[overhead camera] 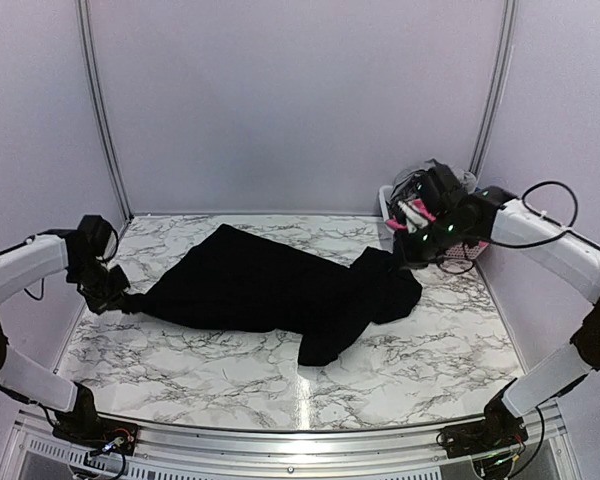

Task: Fold and stack the mixed laundry pile
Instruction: Pick up the crumpled T-shirt from the center of the board, then flatten out the crumpled T-shirt at the center of the board.

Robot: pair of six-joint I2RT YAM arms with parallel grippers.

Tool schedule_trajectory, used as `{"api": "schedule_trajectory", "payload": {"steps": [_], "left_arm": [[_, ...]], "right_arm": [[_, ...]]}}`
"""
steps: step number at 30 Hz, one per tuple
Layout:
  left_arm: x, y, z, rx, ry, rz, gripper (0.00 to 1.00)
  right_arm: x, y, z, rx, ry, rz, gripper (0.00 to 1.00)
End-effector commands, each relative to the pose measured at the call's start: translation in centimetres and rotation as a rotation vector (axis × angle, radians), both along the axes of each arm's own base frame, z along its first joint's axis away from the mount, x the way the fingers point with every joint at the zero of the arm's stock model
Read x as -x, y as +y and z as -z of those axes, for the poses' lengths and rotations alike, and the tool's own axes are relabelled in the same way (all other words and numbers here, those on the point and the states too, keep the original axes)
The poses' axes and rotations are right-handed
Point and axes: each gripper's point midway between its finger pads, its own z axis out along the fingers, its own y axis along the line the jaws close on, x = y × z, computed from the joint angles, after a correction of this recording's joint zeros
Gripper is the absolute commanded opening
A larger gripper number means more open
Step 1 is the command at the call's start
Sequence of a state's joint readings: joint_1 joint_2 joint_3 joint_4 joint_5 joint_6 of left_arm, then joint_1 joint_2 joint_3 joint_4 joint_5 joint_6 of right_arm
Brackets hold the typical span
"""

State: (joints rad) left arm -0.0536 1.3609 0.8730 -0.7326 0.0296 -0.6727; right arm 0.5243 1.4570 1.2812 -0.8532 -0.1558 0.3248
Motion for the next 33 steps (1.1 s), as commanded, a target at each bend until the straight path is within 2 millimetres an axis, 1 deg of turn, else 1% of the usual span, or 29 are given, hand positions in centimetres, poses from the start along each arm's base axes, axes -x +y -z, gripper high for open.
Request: {"api": "schedule_trajectory", "payload": {"steps": [1,4,5,7,9,12,14,15,16,18,20,22,23,25,28,29,30,31,32,33], "left_arm": [[-4.5,1.2,-11.2,-0.012,-0.294,-0.041,0.00],[-5.9,1.1,-16.9,-0.004,-0.435,-0.042,0.00],[-6.2,1.0,-19.2,0.005,-0.493,-0.036,0.00],[-6.4,0.3,-23.0,0.041,-0.586,-0.008,0.00],[-5.9,-0.7,-27.8,0.079,-0.710,0.032,0.00],[-4.3,-2.6,-35.1,0.113,-0.910,0.126,0.00],[-2.6,-4.0,-40.2,0.167,-1.052,0.199,0.00],[-1.8,-4.5,-42.4,0.189,-1.112,0.229,0.00],[-0.9,-4.9,-44.5,0.208,-1.162,0.257,0.00],[0.7,-5.7,-47.9,0.246,-1.246,0.310,0.00],[1.9,-6.2,-50.7,0.273,-1.310,0.336,0.00],[1.7,-6.0,-51.6,0.291,-1.322,0.310,0.00],[1.1,-5.9,-51.4,0.293,-1.311,0.291,0.00],[-0.8,-5.0,-49.8,0.271,-1.264,0.221,0.00],[-5.1,-3.8,-45.9,0.216,-1.158,0.127,0.00],[-6.7,-3.7,-44.6,0.206,-1.128,0.113,0.00],[-8.3,-3.6,-43.8,0.198,-1.115,0.107,0.00],[-10.0,-3.5,-43.2,0.186,-1.110,0.100,0.00],[-11.7,-3.6,-43.1,0.174,-1.119,0.108,0.00],[-13.4,-3.6,-43.3,0.163,-1.140,0.113,0.00]], "right_arm": [[-3.7,-6.2,-11.5,0.185,-0.350,0.168,0.00],[-4.6,-7.7,-17.7,0.215,-0.508,0.219,0.00],[-4.7,-8.1,-19.7,0.214,-0.556,0.236,0.00],[-4.3,-8.8,-24.0,0.186,-0.658,0.266,0.00],[-3.4,-9.5,-28.5,0.132,-0.761,0.294,0.00],[-1.0,-9.9,-34.8,0.018,-0.908,0.301,0.00],[0.8,-9.8,-38.6,-0.070,-0.996,0.273,0.00],[2.0,-9.6,-40.8,-0.132,-1.052,0.249,0.00],[2.7,-9.4,-41.9,-0.166,-1.081,0.230,0.00],[4.2,-9.5,-44.9,-0.240,-1.161,0.217,0.00],[4.8,-9.5,-46.9,-0.283,-1.219,0.215,0.00],[4.4,-9.7,-47.7,-0.277,-1.247,0.231,0.00],[3.9,-9.8,-47.8,-0.264,-1.255,0.249,0.00],[2.4,-10.1,-47.5,-0.219,-1.264,0.298,0.00],[-1.0,-10.2,-46.4,-0.143,-1.276,0.378,0.00],[-2.4,-10.1,-45.8,-0.116,-1.273,0.399,0.00],[-3.8,-10.1,-45.3,-0.096,-1.275,0.419,0.00],[-5.4,-9.9,-44.9,-0.080,-1.277,0.428,0.00],[-6.9,-10.1,-44.8,-0.070,-1.284,0.446,0.00],[-8.5,-10.2,-44.7,-0.074,-1.286,0.459,0.00]]}}
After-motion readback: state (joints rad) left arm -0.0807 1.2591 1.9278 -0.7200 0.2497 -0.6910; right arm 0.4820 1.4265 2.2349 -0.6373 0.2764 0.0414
